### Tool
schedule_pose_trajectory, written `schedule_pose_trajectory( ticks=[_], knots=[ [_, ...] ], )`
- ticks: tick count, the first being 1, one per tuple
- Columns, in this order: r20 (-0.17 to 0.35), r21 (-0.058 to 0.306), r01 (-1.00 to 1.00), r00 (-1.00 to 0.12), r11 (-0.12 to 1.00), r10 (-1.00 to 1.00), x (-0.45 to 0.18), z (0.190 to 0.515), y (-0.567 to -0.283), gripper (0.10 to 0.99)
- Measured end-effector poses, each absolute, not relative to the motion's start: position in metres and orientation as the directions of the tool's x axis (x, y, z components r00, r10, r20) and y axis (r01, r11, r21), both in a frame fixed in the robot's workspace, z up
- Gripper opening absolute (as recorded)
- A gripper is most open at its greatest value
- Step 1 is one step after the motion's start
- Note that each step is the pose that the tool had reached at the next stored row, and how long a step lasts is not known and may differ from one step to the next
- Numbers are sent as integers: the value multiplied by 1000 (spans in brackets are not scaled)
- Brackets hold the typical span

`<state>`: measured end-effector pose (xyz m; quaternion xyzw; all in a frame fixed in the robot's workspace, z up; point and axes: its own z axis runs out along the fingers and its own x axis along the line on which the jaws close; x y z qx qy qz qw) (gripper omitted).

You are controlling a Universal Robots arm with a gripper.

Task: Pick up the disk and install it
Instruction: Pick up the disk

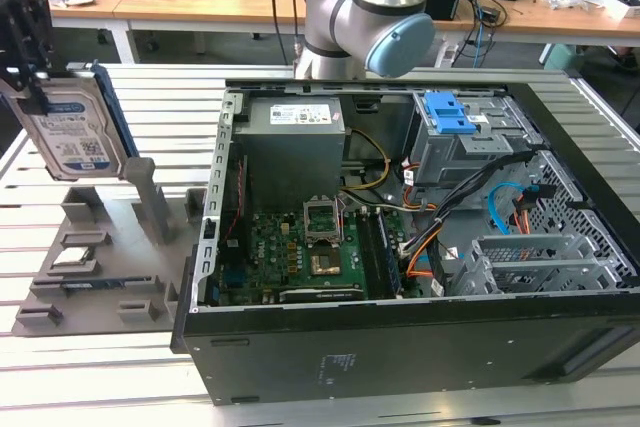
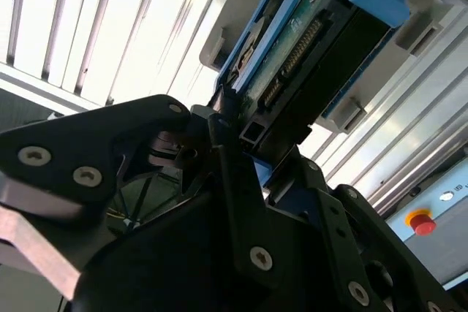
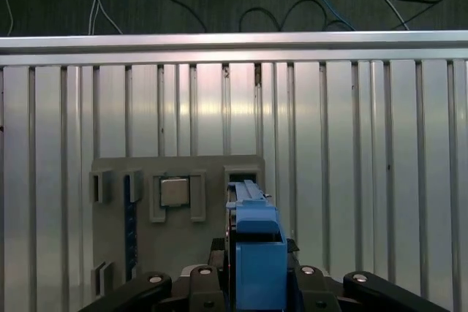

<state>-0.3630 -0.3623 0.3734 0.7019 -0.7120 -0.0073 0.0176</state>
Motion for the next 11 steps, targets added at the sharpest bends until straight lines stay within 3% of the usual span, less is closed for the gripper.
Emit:
schedule_pose_trajectory(
  ticks=[11],
  knots=[
    [19,35,-999,-14,15,-1000,-363,410,-362,369]
  ],
)
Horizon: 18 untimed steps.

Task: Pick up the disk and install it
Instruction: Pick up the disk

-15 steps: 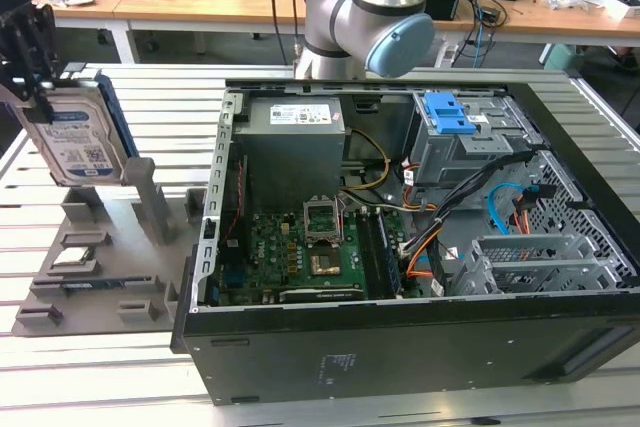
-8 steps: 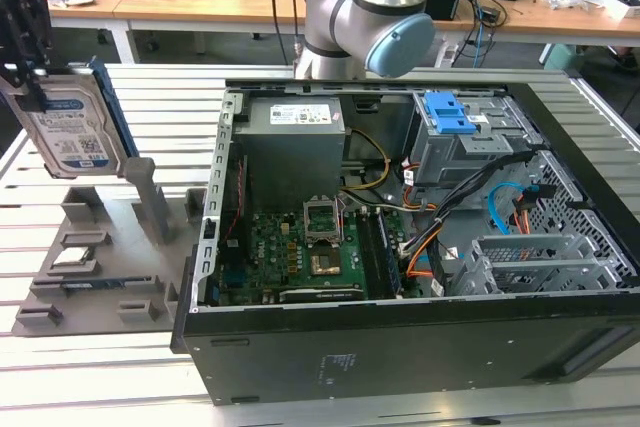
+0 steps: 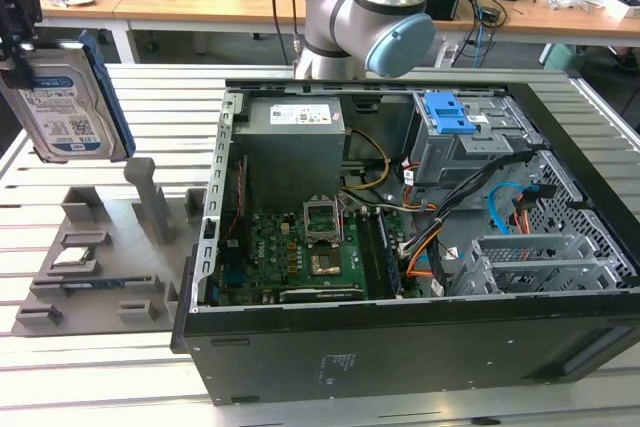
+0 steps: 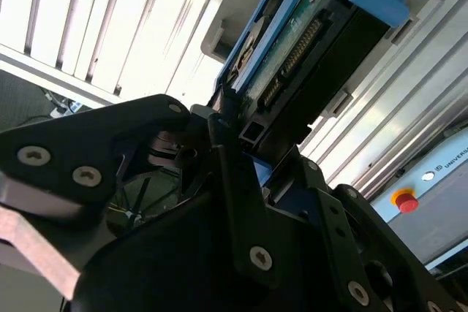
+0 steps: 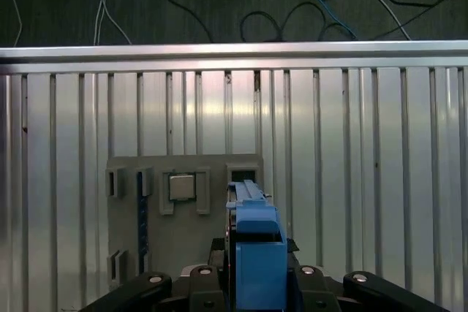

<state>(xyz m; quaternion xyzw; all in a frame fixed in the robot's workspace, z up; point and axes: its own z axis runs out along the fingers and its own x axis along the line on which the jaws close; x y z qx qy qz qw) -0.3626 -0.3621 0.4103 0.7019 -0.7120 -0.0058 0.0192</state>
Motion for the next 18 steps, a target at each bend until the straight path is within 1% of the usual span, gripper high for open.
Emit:
schedule_pose_trajectory(
  ticks=[18],
  knots=[
    [20,35,-999,-14,15,-1000,-362,465,-362,369]
  ],
)
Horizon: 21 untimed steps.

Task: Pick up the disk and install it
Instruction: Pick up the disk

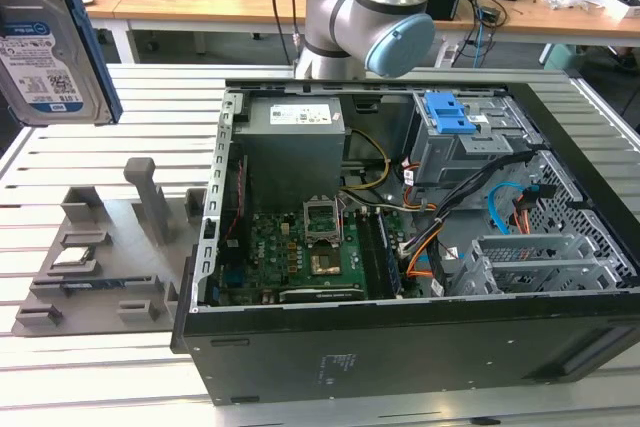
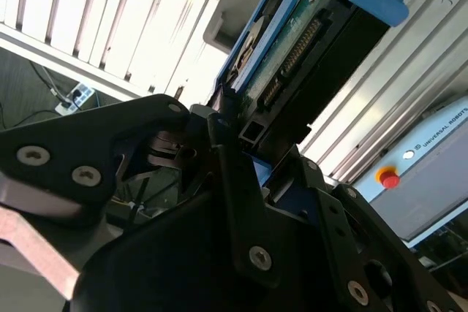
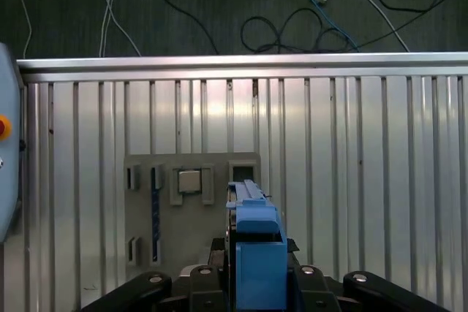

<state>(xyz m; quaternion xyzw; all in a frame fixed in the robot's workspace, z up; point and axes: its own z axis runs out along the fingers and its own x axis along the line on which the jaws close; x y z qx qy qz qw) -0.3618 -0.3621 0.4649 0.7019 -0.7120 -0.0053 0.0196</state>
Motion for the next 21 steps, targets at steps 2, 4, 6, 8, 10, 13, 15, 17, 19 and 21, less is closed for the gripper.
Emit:
schedule_pose_trajectory(
  ticks=[2,4,6,8,10,13,15,17,19,21],
  knots=[
    [21,35,-999,-14,15,-1000,-362,471,-362,369],
    [21,35,-999,-14,15,-1000,-362,476,-362,369],
    [21,35,-999,-14,15,-1000,-362,482,-362,369],
    [20,35,-999,-14,15,-1000,-361,486,-362,369],
    [21,35,-999,-14,15,-1000,-361,490,-362,369],
    [21,35,-999,-14,15,-1000,-361,497,-362,369],
    [21,35,-999,-14,15,-1000,-361,502,-362,369],
    [21,35,-999,-14,15,-1000,-361,506,-362,369],
    [21,35,-999,-14,15,-1000,-361,510,-362,369],
    [21,35,-999,-14,15,-1000,-361,514,-362,369]
  ],
)
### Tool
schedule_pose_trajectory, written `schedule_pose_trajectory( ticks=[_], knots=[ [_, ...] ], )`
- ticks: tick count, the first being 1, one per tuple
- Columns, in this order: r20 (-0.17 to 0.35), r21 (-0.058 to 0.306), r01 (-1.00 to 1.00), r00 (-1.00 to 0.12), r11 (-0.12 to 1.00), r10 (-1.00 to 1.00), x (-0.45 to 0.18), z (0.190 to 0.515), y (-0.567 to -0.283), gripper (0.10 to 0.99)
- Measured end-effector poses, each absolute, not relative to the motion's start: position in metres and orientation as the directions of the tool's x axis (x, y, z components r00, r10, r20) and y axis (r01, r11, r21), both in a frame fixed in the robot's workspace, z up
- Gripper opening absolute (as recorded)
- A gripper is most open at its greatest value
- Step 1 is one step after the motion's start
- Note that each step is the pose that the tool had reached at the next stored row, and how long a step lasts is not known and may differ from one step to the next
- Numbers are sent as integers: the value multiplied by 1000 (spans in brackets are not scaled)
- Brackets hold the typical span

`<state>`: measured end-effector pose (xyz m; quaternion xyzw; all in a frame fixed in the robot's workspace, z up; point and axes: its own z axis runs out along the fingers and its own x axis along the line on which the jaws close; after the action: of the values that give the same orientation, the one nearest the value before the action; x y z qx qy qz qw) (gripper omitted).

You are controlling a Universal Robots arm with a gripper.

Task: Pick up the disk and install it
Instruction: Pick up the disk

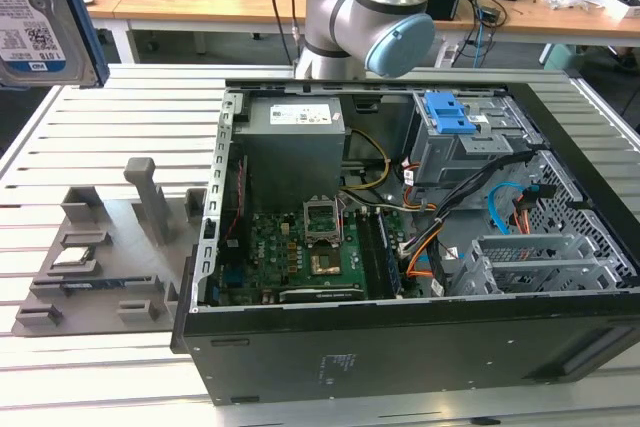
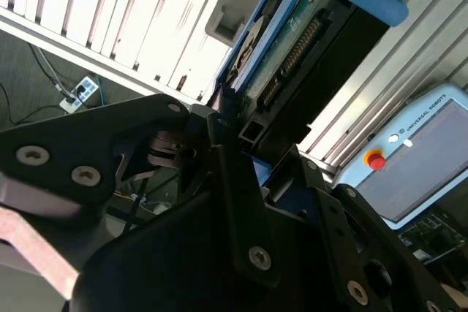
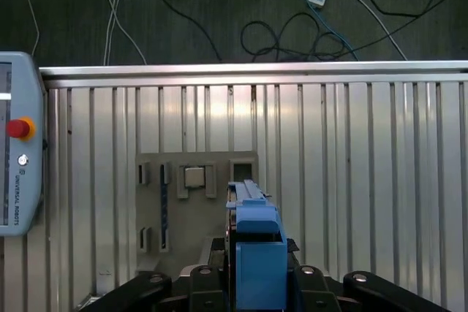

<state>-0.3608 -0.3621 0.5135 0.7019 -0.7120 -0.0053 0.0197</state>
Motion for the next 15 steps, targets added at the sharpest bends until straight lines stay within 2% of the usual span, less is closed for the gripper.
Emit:
schedule_pose_trajectory(
  ticks=[15],
  knots=[
    [21,35,-999,-14,15,-1000,-360,547,-362,369]
  ],
)
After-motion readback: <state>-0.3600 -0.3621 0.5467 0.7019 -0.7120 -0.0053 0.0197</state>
